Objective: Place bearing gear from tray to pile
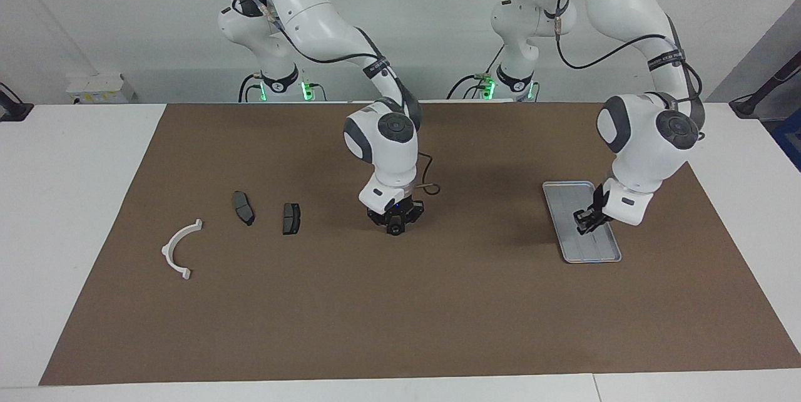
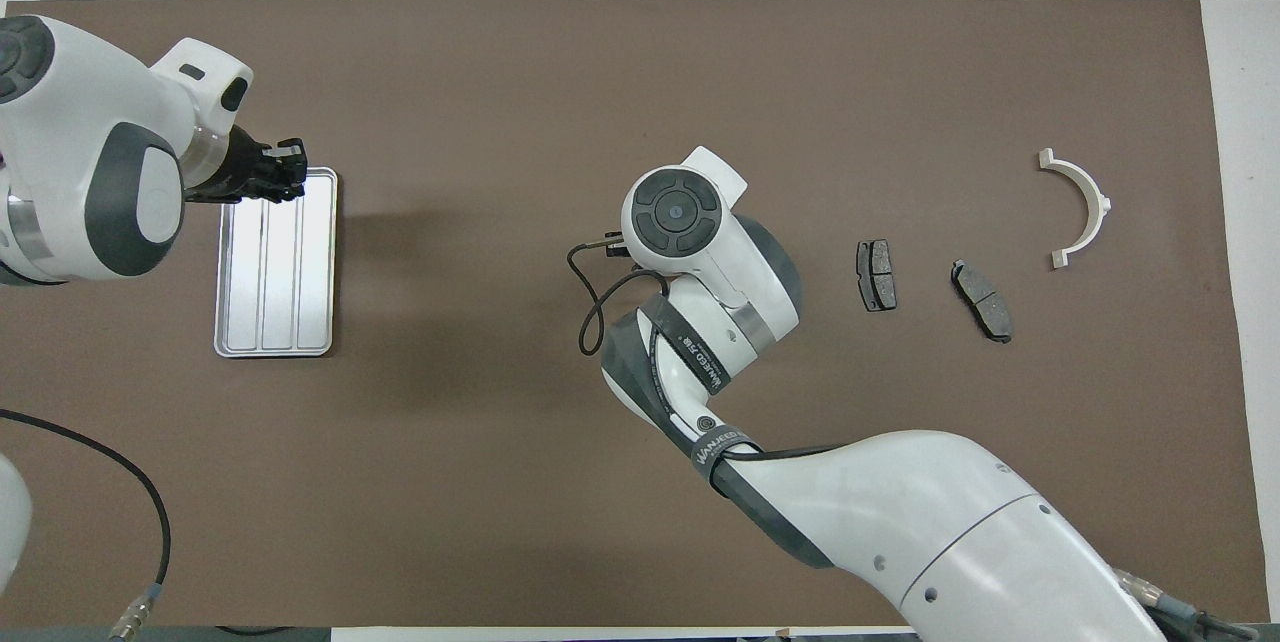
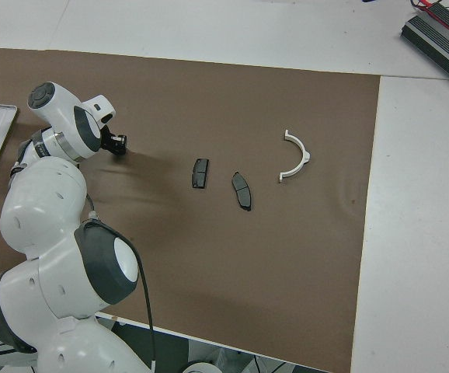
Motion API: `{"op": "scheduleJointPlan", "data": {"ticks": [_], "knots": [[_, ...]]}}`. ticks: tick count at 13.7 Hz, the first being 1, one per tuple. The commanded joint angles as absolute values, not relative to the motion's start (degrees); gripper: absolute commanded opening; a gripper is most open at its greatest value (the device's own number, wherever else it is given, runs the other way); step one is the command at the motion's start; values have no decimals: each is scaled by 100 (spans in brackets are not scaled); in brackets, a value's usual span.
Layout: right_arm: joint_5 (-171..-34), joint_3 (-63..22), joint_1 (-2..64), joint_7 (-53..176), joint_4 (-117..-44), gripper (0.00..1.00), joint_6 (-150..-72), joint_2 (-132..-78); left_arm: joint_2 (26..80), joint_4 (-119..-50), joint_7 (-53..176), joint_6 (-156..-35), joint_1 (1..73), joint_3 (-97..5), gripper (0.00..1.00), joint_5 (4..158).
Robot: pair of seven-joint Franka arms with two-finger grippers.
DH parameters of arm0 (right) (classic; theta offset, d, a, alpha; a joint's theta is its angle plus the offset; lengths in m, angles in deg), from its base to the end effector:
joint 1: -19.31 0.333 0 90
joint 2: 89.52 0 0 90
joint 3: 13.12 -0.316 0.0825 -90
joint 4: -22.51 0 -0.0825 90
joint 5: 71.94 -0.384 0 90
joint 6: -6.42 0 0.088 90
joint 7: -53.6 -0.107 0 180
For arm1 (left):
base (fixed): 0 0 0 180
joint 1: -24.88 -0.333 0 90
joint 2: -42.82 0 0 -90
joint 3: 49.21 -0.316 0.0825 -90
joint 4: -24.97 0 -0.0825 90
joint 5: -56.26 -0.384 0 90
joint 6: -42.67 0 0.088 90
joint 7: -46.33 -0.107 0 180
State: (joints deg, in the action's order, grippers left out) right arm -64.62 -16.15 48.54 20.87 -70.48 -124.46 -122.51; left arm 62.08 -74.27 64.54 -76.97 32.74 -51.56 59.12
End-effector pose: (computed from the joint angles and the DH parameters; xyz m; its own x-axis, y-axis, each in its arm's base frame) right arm 0.5939 0.3656 0.2957 0.9919 0.0620 0.1111 0.0605 -0.9980 0.0173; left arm 0.6456 -0.0670 0.3883 0.9704 0.2412 0.0095 0.2408 -0.9699 0.0351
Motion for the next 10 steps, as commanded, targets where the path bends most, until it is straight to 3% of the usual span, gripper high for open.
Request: {"op": "scheduleJointPlan", "data": {"ticks": [1,4,6,10], "knots": [[-6403,-1672,4360,2798,-6558,0,-11823,-12160,6128,-7435,7485,-7598,3954,-5228,0,5969],[-6421,-1672,3700,3574,-6450,0,-11522,-11669,6128,-7409,8462,-7564,4692,-5237,0,5969],[-6421,-1663,3235,4336,-6450,0,-11382,-11414,6302,-7042,9365,-7476,5315,-5246,0,5986],[-6447,-1672,2267,6104,-6512,0,-11311,-11255,7610,-5463,10844,-7256,6240,-5325,0,5986]]}}
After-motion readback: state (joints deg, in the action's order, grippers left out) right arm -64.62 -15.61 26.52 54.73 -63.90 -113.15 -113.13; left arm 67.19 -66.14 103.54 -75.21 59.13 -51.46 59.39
